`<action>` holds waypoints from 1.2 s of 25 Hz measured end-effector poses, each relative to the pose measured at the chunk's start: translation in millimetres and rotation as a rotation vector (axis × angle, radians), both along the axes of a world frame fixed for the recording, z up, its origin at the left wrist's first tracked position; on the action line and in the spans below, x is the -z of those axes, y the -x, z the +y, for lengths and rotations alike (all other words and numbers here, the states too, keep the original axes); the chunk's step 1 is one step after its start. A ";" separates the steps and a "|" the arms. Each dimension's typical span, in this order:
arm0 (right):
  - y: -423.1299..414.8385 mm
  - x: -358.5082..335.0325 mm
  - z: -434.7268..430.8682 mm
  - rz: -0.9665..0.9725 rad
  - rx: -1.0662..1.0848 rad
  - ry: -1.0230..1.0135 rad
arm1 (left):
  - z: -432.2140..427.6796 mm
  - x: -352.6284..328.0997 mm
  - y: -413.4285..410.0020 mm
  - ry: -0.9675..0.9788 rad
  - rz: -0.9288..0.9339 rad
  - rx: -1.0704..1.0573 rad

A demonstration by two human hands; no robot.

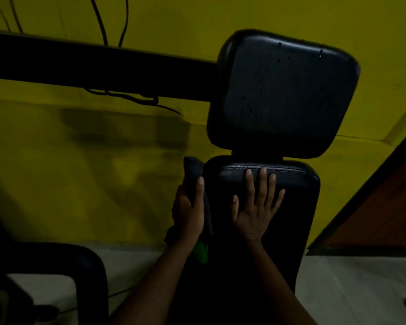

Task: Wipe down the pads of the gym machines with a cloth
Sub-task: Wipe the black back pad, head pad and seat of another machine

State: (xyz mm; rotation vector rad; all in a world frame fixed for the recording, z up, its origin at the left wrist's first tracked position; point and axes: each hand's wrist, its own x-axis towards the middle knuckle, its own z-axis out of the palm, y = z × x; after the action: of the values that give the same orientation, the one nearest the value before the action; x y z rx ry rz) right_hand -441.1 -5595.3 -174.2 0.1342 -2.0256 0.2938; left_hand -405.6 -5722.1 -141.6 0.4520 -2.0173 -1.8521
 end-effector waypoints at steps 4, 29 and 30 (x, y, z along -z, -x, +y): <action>-0.6 2.1 -1.2 0.005 0.000 0.017 | -2.4 37.3 -23.5 -0.116 -0.122 0.003; -66.2 178.5 -31.6 -0.140 -0.063 0.032 | -22.8 164.3 -49.0 -0.293 -0.071 0.190; -65.5 176.7 -30.8 -0.137 -0.075 0.038 | -23.3 167.5 -50.3 -0.300 -0.057 0.200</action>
State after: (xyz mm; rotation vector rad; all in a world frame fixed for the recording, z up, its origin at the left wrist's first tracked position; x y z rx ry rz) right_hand -375.6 -5626.2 -350.9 0.1711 -2.1521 0.3976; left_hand -355.3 -5745.4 -309.0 0.3987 -1.8839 -2.3035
